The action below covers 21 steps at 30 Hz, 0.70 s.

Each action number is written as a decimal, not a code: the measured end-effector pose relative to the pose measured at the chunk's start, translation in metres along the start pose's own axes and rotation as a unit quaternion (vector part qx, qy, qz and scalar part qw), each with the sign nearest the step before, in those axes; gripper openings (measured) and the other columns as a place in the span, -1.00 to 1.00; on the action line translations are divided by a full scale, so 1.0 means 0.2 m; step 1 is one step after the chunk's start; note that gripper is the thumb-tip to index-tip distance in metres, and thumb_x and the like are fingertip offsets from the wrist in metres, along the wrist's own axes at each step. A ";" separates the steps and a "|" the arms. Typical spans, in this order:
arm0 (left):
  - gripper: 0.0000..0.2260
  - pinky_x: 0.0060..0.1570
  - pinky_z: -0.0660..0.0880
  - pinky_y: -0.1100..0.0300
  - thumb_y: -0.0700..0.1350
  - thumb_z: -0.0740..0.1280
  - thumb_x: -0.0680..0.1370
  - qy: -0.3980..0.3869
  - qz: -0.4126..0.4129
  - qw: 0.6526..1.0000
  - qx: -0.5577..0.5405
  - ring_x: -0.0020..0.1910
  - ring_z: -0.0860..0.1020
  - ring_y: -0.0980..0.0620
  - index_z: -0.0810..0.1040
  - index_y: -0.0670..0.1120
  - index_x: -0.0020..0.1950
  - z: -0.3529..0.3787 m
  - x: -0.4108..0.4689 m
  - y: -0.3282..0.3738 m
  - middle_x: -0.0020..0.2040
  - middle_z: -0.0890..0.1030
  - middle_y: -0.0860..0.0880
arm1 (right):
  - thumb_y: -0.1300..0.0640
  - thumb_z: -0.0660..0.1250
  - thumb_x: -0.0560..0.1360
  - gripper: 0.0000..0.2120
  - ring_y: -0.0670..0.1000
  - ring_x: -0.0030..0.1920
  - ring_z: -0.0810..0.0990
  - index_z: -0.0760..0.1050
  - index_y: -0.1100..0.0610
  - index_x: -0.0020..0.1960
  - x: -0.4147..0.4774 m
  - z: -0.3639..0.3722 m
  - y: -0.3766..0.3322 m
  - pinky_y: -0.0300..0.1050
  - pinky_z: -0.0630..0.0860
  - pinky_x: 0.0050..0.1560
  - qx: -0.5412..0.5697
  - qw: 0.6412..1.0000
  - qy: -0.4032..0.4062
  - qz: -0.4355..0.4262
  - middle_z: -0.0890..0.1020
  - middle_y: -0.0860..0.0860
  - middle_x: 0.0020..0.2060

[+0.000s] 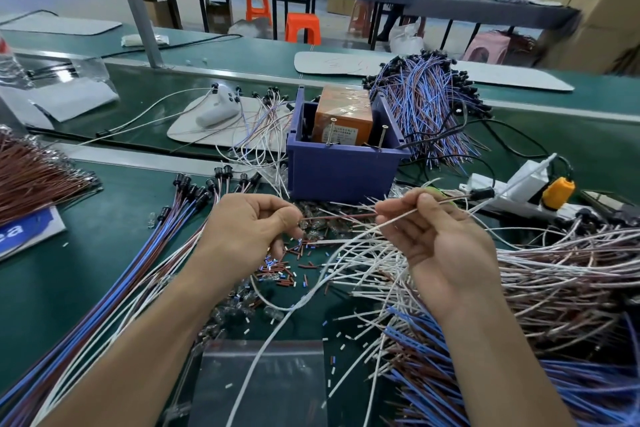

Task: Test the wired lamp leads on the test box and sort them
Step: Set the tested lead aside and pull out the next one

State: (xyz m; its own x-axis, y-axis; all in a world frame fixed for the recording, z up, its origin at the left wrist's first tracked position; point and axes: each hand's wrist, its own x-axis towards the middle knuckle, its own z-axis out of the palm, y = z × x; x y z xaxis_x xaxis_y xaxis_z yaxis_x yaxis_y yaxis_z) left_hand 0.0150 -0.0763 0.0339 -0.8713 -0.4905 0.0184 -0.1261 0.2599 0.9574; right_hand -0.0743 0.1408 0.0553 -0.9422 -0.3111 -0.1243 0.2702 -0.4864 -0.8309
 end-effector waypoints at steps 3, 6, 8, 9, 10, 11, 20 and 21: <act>-0.85 -0.46 0.46 0.29 -0.19 0.42 0.60 0.042 -0.008 0.999 0.021 -0.54 0.51 0.12 0.69 -0.08 -0.16 -0.04 0.01 0.00 -0.29 0.73 -0.05 | 0.23 0.16 0.69 -0.73 0.17 -0.13 0.75 0.58 0.23 -0.08 0.02 -0.03 -0.03 -0.05 0.68 -0.19 0.020 0.999 0.029 -0.025 0.73 0.24 -0.20; -0.85 -0.16 0.58 0.09 -0.12 0.45 0.57 0.008 -0.008 0.999 0.037 -0.36 0.62 0.03 0.72 -0.02 -0.20 -0.06 0.01 0.01 -0.24 0.74 -0.02 | 0.22 0.17 0.68 -0.72 0.16 -0.14 0.76 0.58 0.20 -0.11 0.02 -0.04 -0.04 -0.07 0.68 -0.18 0.029 0.998 0.033 -0.043 0.73 0.23 -0.20; -0.95 0.00 0.60 0.08 0.02 0.47 0.43 -0.037 -0.008 0.996 0.086 -0.16 0.69 0.06 0.75 0.11 -0.18 -0.06 -0.02 0.03 -0.18 0.75 0.10 | 0.21 0.17 0.68 -0.72 0.16 -0.13 0.76 0.58 0.20 -0.11 0.02 -0.03 -0.02 -0.06 0.68 -0.17 0.034 0.998 0.030 -0.046 0.73 0.22 -0.20; -0.88 0.01 0.59 0.11 0.02 0.45 0.36 -0.059 -0.010 0.993 0.100 -0.12 0.69 0.12 0.75 0.16 -0.15 -0.05 -0.03 0.04 -0.15 0.74 0.15 | 0.21 0.17 0.68 -0.72 0.17 -0.13 0.76 0.58 0.20 -0.11 0.02 -0.03 -0.02 -0.06 0.68 -0.17 0.039 0.998 0.031 -0.046 0.73 0.22 -0.19; -0.81 0.00 0.56 0.14 -0.01 0.43 0.32 -0.075 -0.013 0.993 0.095 -0.10 0.68 0.18 0.75 0.19 -0.13 -0.05 -0.04 0.05 -0.13 0.74 0.18 | 0.21 0.17 0.68 -0.72 0.17 -0.12 0.76 0.59 0.20 -0.12 0.02 -0.03 -0.02 -0.07 0.68 -0.17 0.046 0.997 0.032 -0.045 0.73 0.23 -0.19; -0.76 0.01 0.54 0.18 -0.07 0.43 0.32 -0.084 -0.014 0.993 0.085 -0.09 0.68 0.22 0.76 0.20 -0.10 -0.04 -0.04 0.05 -0.11 0.75 0.19 | 0.21 0.17 0.68 -0.71 0.17 -0.12 0.76 0.60 0.20 -0.12 0.02 -0.03 -0.02 -0.07 0.68 -0.16 0.054 0.997 0.036 -0.045 0.73 0.23 -0.19; -0.58 -0.11 0.62 0.30 -0.59 0.35 0.44 -0.089 -0.022 0.995 -0.050 -0.13 0.73 -0.02 0.73 -0.14 0.05 -0.08 0.01 -0.01 -0.08 0.76 -0.13 | 0.21 0.19 0.67 -0.72 0.14 -0.11 0.76 0.60 0.21 -0.13 0.03 -0.05 -0.06 -0.09 0.68 -0.15 0.107 0.991 0.064 -0.042 0.73 0.20 -0.20; -0.57 -0.11 0.62 0.30 -0.61 0.34 0.43 -0.092 -0.019 0.993 -0.065 -0.14 0.72 -0.01 0.73 -0.15 0.06 -0.09 0.02 -0.02 -0.07 0.76 -0.15 | 0.21 0.19 0.67 -0.73 0.14 -0.11 0.76 0.60 0.21 -0.13 0.03 -0.05 -0.06 -0.09 0.68 -0.15 0.111 0.991 0.064 -0.042 0.73 0.20 -0.20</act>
State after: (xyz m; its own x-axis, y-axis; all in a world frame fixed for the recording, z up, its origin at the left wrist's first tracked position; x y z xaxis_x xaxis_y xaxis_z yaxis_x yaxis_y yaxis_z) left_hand 0.0207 -0.0930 0.0354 -0.9407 -0.3337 -0.0611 -0.1097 0.1288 0.9856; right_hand -0.0844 0.1524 0.0590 -0.9768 -0.1625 -0.1397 0.2134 -0.6782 -0.7032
